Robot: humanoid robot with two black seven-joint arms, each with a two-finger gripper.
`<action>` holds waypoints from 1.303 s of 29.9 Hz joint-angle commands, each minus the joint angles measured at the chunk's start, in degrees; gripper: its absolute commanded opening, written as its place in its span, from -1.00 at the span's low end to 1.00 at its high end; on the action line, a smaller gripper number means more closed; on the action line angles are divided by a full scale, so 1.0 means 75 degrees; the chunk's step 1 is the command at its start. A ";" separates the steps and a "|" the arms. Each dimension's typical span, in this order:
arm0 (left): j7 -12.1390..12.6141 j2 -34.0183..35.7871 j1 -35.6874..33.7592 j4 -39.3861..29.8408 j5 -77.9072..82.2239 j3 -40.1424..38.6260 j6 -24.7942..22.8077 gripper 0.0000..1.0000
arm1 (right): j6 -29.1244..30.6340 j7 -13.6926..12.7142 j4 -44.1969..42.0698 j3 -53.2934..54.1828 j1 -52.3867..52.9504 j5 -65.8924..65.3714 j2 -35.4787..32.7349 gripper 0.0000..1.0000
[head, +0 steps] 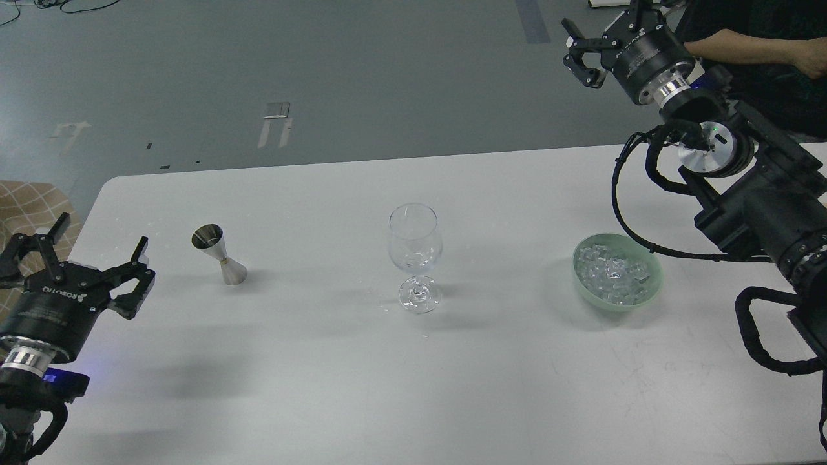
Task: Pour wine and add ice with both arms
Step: 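Lower the left gripper toward the metal jigger, then close the left gripper around the metal jigger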
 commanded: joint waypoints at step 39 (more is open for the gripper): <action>0.0334 -0.2199 -0.1575 0.2001 0.1124 0.0315 0.0176 0.93 | 0.0000 -0.0082 0.0036 0.0000 0.0003 0.0001 -0.0004 1.00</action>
